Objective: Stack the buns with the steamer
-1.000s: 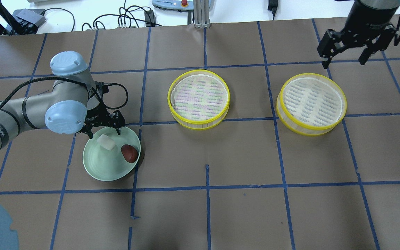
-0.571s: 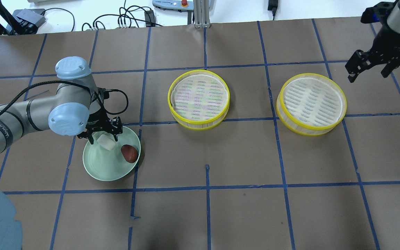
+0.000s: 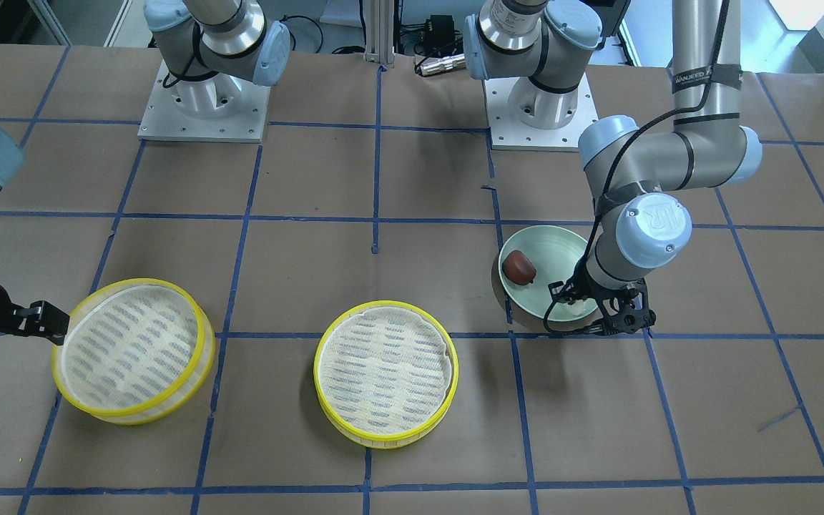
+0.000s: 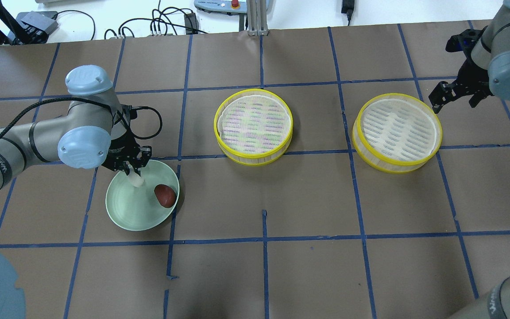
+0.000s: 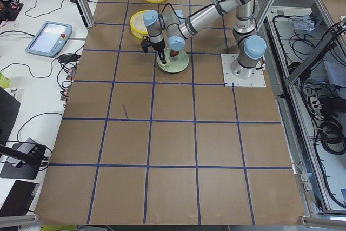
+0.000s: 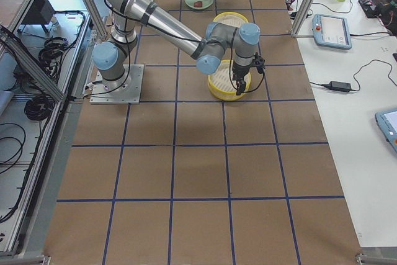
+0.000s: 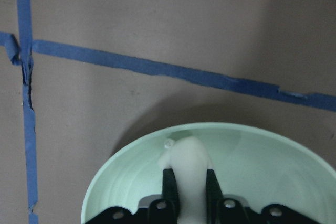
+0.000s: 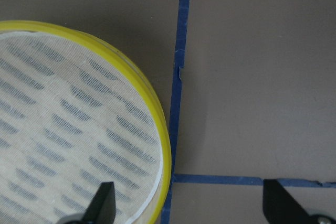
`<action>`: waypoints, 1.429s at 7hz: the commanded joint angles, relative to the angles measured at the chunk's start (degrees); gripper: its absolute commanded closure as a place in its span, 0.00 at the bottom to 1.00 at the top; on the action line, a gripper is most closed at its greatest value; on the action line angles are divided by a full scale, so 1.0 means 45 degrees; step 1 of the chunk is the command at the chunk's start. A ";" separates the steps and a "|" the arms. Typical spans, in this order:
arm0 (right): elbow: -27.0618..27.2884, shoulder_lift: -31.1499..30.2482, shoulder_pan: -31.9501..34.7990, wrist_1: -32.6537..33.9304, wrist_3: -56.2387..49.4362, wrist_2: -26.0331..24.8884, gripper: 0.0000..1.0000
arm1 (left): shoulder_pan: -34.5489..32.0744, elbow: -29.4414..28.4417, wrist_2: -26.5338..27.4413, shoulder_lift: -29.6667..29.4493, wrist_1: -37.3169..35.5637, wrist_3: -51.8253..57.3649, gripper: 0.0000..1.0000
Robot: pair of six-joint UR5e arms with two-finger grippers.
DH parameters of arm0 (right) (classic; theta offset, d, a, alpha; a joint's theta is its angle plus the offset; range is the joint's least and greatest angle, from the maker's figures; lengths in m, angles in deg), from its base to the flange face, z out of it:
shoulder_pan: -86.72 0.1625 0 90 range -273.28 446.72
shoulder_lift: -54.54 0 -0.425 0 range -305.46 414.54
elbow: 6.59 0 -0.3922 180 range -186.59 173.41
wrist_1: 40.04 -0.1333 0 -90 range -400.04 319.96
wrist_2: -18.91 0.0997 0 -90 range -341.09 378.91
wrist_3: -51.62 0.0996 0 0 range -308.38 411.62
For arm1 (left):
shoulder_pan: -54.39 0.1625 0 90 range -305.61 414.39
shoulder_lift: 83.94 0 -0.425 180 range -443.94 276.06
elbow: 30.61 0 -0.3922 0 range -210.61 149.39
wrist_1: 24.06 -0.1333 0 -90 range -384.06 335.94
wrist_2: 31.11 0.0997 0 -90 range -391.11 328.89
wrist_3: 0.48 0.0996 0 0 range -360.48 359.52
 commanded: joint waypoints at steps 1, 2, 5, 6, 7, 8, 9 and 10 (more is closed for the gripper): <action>0.0412 0.0301 -0.0059 0.0229 0.0418 0.0045 0.00 | -0.0144 -0.1980 -0.0999 0.0147 0.1642 -0.1989 1.00; 0.0648 0.0339 -0.0059 0.0422 0.0439 0.0046 0.02 | -0.0532 -0.2960 -0.1118 -0.0009 0.1883 -0.2252 1.00; 0.0787 0.0594 -0.0332 0.0619 0.0439 0.0396 0.69 | -0.3125 -0.4043 -0.1138 -0.1177 0.0196 -0.4405 1.00; 0.0767 0.0555 -0.0332 0.0581 0.0381 0.0417 0.91 | -0.4526 -0.4083 -0.1061 -0.1646 -0.0799 -0.7439 1.00; 0.0767 0.0497 -0.0332 0.0580 0.0323 0.0803 0.92 | -0.5236 -0.4315 -0.1196 -0.2502 -0.1699 -0.8997 0.99; 0.0748 0.0496 -0.0332 0.0600 0.0264 0.0827 0.94 | -0.5630 -0.4588 -0.1855 -0.2820 -0.2443 -0.9824 0.99; 0.0632 0.0477 -0.0332 0.0600 0.0206 0.0730 0.94 | -0.5634 -0.4610 -0.2461 -0.2823 -0.2353 -1.0258 0.55; 0.0456 0.0380 -0.0332 0.0523 -0.0066 0.0671 0.94 | -0.5634 -0.4630 -0.2467 -0.2668 -0.1811 -0.9934 0.01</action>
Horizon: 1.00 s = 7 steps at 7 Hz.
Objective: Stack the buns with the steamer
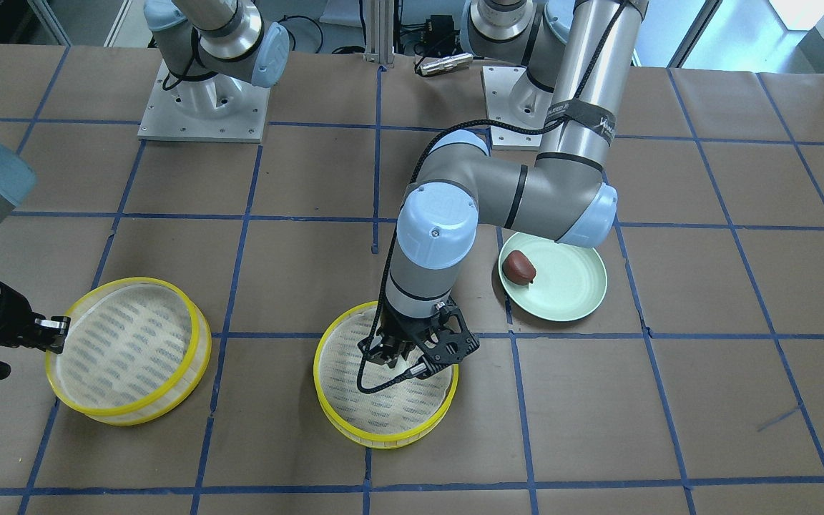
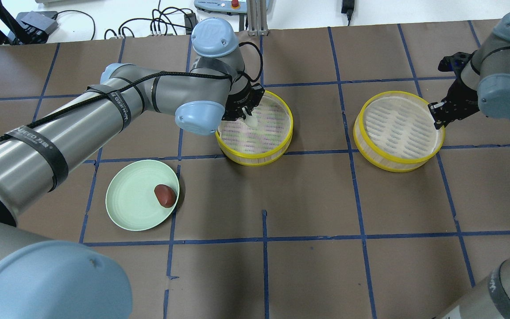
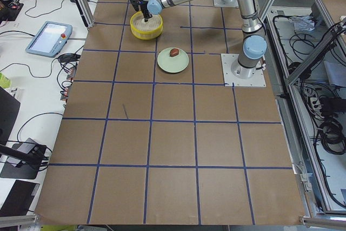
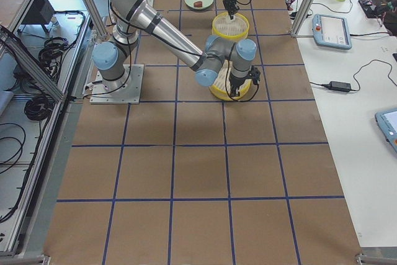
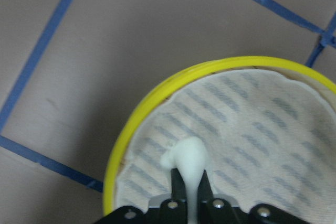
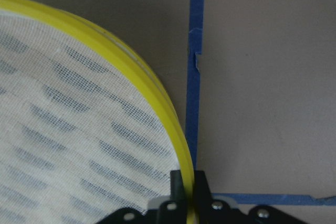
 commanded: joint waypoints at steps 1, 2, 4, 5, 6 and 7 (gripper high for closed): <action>-0.0637 -0.0393 0.0019 -0.0329 -0.0254 0.0075 0.94 | -0.0105 -0.0060 -0.0334 0.0302 0.0597 -0.0049 0.00; -0.0873 -0.0454 0.0116 -0.0545 -0.0235 0.0076 0.94 | -0.0085 0.0133 -0.0315 0.0440 0.0542 0.0724 0.01; -0.1691 -0.0961 0.0834 -0.1983 0.0386 0.0328 0.95 | 0.0650 0.0348 -0.0139 0.1527 0.1992 0.2912 0.01; -0.2257 -0.1040 0.1516 -0.2592 0.1570 0.0524 0.94 | 0.1778 0.0756 -0.0236 0.2231 0.3340 0.5066 0.07; -0.2823 -0.1176 0.2374 -0.3506 0.2722 0.0545 0.95 | 0.2176 0.1746 -0.0140 0.2625 0.3431 0.6808 0.09; -0.3138 -0.1332 0.3214 -0.3670 0.3875 0.0564 0.95 | 0.2954 0.2858 -0.0120 0.2803 0.3296 0.7773 0.09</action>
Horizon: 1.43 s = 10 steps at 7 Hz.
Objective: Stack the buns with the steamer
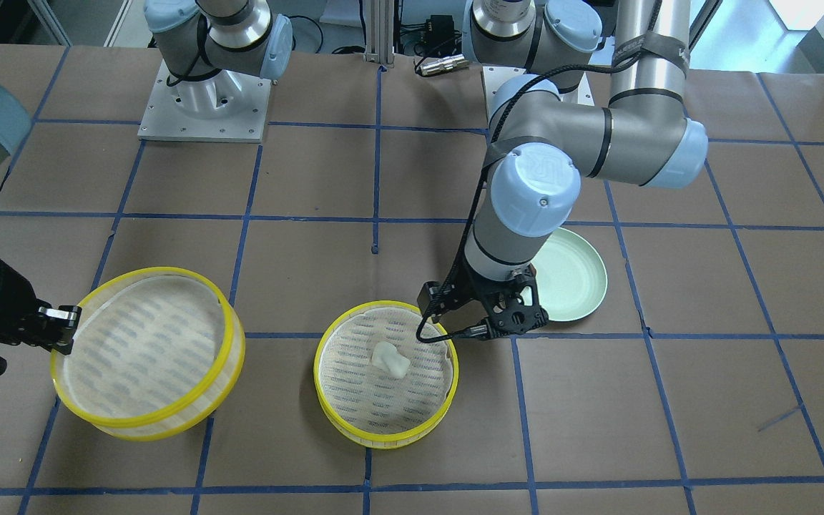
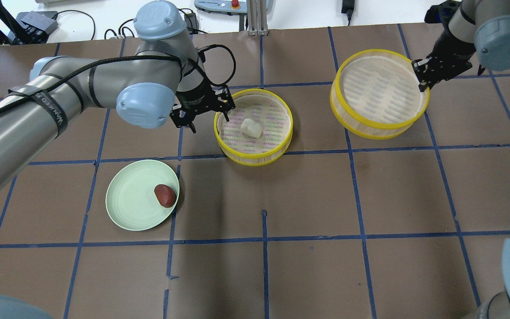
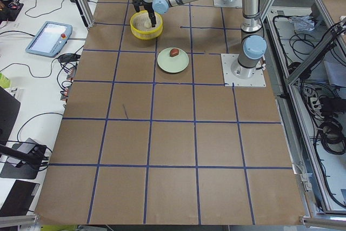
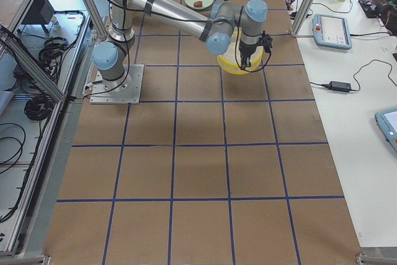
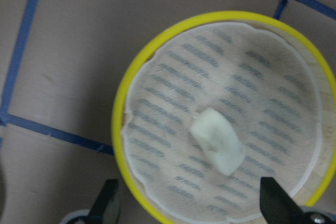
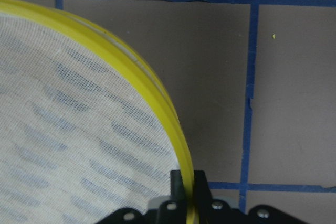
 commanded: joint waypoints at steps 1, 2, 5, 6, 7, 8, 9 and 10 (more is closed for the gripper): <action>-0.0617 -0.0262 0.2430 -0.0491 0.3063 -0.0105 0.95 | 0.2005 0.2234 0.0037 0.0896 0.0108 0.3497 0.09; -0.0754 -0.0089 0.3333 -0.0452 0.4510 -0.0068 0.95 | 0.2694 0.2940 0.0172 0.0978 0.0108 0.4309 0.08; -0.0794 0.0731 0.4666 -0.0452 0.7289 -0.0418 0.95 | 0.2779 0.3357 0.1111 0.0334 0.0225 0.4047 0.10; -0.0794 0.0868 0.5193 -0.0375 0.7937 -0.0399 0.95 | 0.2760 0.3493 0.1130 0.0219 0.0226 0.4102 0.15; -0.0775 0.0986 0.5372 -0.0355 0.8426 -0.0380 0.95 | 0.2759 0.3591 0.1034 0.0198 0.0226 0.4122 0.27; -0.0678 0.1200 0.5606 -0.0258 0.9263 -0.0302 0.95 | 0.2759 0.3611 0.1033 0.0179 0.0226 0.4180 0.52; -0.0696 0.1414 0.5801 0.0014 0.9329 -0.0418 0.95 | 0.2721 0.3553 0.1071 0.0140 0.0226 0.4355 0.80; -0.0677 0.1455 0.5958 0.0036 0.9929 -0.0399 0.95 | 0.2701 0.3553 0.1033 0.0159 0.0206 0.4356 0.95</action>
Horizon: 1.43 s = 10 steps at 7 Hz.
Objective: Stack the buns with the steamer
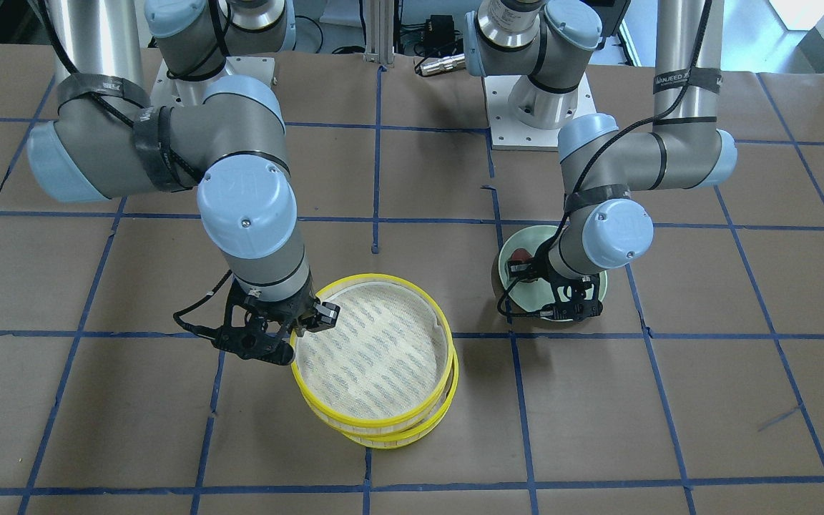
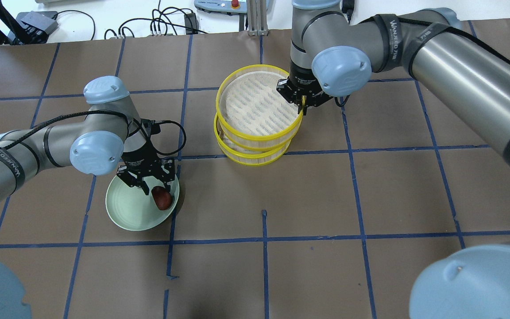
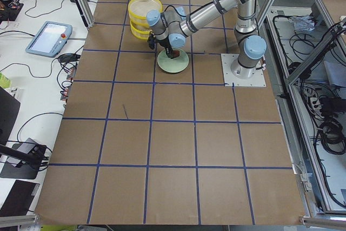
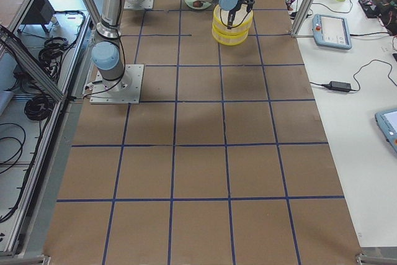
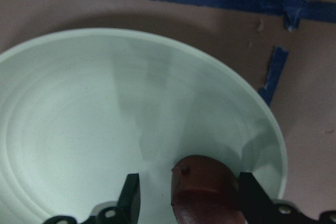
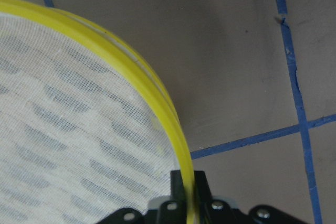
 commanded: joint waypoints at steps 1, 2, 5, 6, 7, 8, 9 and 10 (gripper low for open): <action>0.0078 0.0184 0.0254 0.0113 0.0529 -0.0014 0.95 | -0.0028 -0.0166 0.0018 0.0054 -0.0015 0.0218 0.99; 0.0175 0.0320 0.0274 0.0171 0.0664 -0.0033 0.95 | -0.0028 -0.0554 0.0077 0.0093 -0.0112 0.0451 0.99; 0.0176 0.0400 0.0274 0.0406 0.0956 0.0025 0.94 | -0.0028 -0.3690 -0.0116 0.0290 0.2301 -0.0884 1.00; 0.0176 0.0400 0.0274 0.0406 0.0977 0.0025 0.94 | -0.0047 -0.4727 -0.0717 0.0153 0.2850 -0.2441 1.00; 0.0195 0.0400 0.0274 0.0425 0.1016 0.0044 0.94 | -0.0047 -0.5375 -0.0781 -0.0003 0.2953 -0.3017 0.99; 0.0195 0.0400 0.0293 0.0426 0.1249 0.0064 0.94 | -0.0047 -0.5923 -0.1304 -0.0294 0.2876 -0.3642 0.99; 0.0195 0.0458 0.0313 0.0426 0.1251 0.0064 0.93 | -0.0298 -0.6548 -0.1522 -0.0529 0.2934 -0.4383 0.99; 0.0195 0.0478 0.0333 0.0464 0.1251 0.0083 0.92 | -0.0920 -0.6941 -0.1659 -0.0570 0.2818 -0.5280 0.99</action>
